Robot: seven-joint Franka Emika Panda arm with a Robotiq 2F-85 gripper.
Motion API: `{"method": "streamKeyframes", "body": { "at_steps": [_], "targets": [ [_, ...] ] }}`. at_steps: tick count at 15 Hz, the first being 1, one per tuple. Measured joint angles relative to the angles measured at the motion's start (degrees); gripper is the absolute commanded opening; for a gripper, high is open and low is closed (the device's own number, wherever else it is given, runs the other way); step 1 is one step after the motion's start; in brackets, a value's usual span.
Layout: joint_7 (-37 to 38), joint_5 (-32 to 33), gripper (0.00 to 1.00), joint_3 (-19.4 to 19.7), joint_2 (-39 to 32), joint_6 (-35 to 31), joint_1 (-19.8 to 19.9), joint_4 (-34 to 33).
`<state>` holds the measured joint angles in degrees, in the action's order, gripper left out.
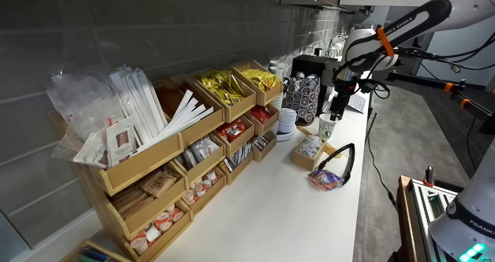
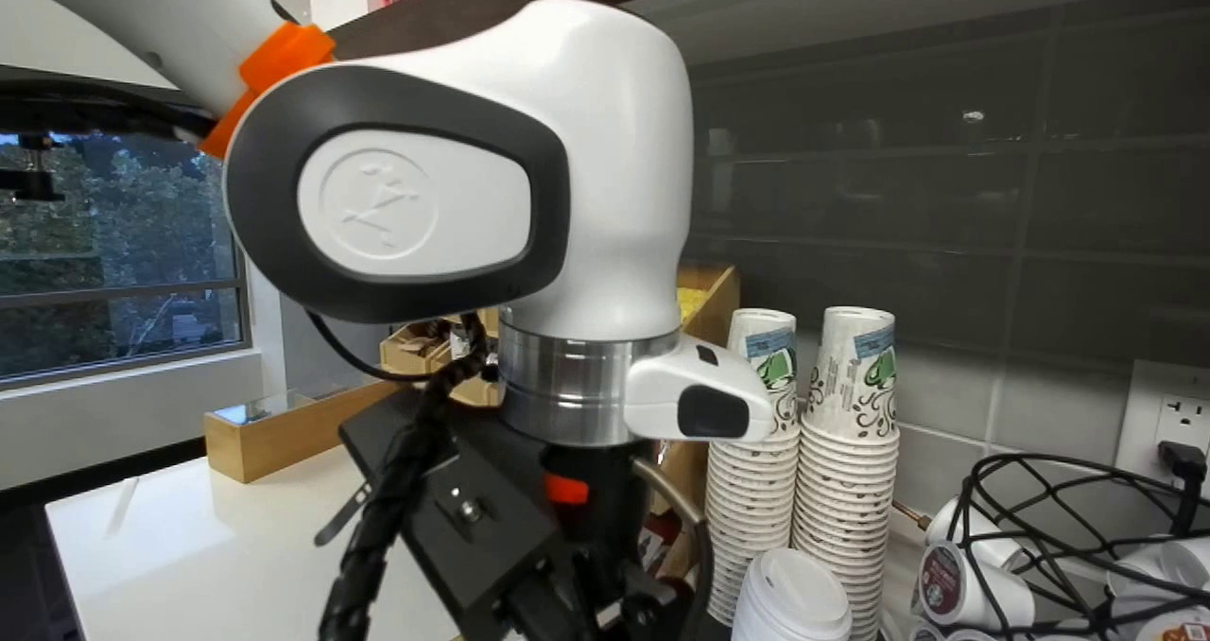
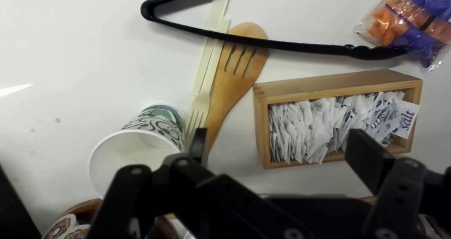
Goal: Put the cup in the top cabinet
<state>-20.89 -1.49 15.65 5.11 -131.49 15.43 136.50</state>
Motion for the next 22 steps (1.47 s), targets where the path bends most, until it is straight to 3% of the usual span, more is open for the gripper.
{"method": "streamKeyframes", "body": {
  "at_steps": [4,9,16,22],
  "targets": [
    [-5.37,-6.77,1.00,0.71,-2.30,-2.63,0.00,-0.19],
    [-8.81,-11.15,1.00,0.55,-4.72,-10.62,-0.01,-0.01],
    [-11.78,-11.42,1.00,0.02,-9.09,-19.98,0.07,-0.08],
    [-12.97,-11.28,1.00,-0.44,-11.71,-23.89,1.05,-0.10]
  ]
}}
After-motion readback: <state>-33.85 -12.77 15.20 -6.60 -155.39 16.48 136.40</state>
